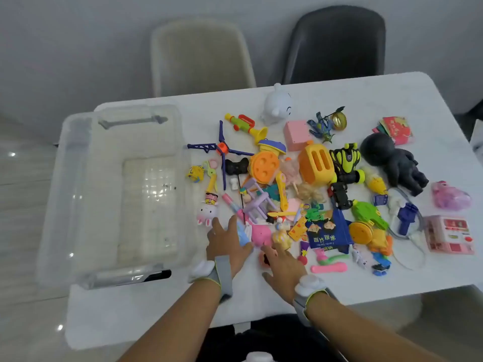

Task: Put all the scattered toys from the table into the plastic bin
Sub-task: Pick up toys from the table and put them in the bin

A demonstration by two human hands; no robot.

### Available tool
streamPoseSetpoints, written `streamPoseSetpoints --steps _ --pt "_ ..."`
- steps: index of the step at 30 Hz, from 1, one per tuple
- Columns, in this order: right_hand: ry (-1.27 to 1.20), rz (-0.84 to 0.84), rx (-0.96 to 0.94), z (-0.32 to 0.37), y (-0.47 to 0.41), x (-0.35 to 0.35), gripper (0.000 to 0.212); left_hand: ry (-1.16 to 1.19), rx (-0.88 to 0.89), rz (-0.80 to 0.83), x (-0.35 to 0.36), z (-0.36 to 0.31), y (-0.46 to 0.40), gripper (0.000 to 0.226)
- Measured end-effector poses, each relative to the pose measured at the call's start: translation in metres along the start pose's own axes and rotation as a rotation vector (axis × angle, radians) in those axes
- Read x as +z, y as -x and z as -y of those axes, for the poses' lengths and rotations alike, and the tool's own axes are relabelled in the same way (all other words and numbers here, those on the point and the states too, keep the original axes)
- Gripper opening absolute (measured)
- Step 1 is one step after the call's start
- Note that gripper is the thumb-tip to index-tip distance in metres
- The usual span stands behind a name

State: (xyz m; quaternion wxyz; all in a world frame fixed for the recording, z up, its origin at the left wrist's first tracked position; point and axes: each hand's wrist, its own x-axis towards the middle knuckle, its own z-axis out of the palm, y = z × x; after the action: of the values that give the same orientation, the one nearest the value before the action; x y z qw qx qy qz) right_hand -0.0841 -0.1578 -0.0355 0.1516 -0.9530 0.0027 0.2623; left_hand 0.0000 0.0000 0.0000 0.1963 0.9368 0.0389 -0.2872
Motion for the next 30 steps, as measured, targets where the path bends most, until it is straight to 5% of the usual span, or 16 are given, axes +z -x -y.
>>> streamPoseSetpoints --steps 8,15,24,30 --pt "0.159 0.157 -0.046 -0.002 -0.011 0.016 0.060 0.013 -0.073 0.082 0.030 0.007 -0.012 0.107" --pt "0.124 0.146 -0.072 -0.004 -0.017 0.005 0.049 0.152 -0.095 0.057 0.035 0.005 -0.013 0.093" --pt "0.020 -0.097 0.045 0.008 -0.019 -0.022 0.019 0.080 0.038 -0.084 -0.008 -0.018 -0.001 0.100" --pt "-0.139 -0.383 0.101 0.033 -0.029 -0.091 0.025 0.212 0.197 -0.251 -0.080 -0.054 0.012 0.089"
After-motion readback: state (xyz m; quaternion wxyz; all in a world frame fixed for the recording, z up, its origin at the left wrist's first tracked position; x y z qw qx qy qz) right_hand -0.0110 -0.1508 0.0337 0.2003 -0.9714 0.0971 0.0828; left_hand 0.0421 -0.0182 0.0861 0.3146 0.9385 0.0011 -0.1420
